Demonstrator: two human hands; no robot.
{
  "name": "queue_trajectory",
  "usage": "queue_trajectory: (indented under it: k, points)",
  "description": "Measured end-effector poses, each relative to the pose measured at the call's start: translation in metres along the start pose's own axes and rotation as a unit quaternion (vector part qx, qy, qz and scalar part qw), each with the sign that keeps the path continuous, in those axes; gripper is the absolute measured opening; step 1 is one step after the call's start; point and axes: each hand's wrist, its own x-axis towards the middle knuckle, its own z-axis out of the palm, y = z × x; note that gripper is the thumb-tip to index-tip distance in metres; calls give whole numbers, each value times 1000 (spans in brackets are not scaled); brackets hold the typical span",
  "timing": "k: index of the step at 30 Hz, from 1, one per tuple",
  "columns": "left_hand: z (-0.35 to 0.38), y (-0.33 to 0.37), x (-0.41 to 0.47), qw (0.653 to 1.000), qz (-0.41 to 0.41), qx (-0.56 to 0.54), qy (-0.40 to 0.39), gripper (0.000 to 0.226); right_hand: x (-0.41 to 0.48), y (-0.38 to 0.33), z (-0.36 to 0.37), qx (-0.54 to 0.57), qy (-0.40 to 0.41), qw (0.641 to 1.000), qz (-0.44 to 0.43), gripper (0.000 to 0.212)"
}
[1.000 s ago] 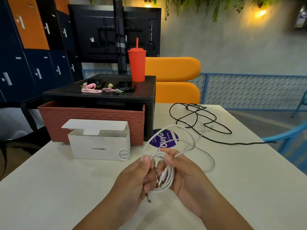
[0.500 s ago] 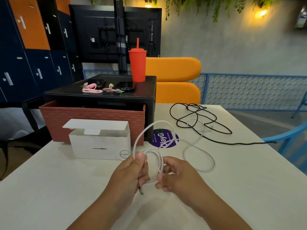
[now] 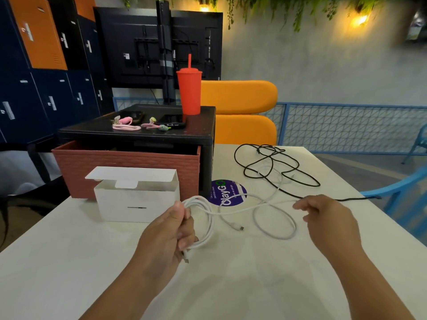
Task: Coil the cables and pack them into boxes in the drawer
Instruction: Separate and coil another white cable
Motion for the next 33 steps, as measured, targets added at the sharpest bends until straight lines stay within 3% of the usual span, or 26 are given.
queue_trajectory:
  k: [4,8,14,23,29,31,33]
  points:
    - [2,0,-3,999,-32,-5,-5,46,-1,-2,5,101,50,993,23,38]
    - [5,3,-8,1000,-11,18,-22,25,-6,-16,10,248,-10,968,35,32]
    - [10,-2,-7,996,-39,-80,-11,29,-40,-52,29,454,-217,864,36,21]
    - [15,-13,-8,988,-89,-121,-37,34,-64,-68,46,583,-282,755,108,10]
    - [14,-11,-7,995,-49,-88,-20,29,-70,-73,39,600,-390,685,139,26]
    - [14,-12,-8,998,-26,-59,-14,28,-74,-77,39,578,-397,702,124,25]
    - [16,-15,-9,999,-12,-38,-10,30,-78,-82,42,528,-384,751,97,10]
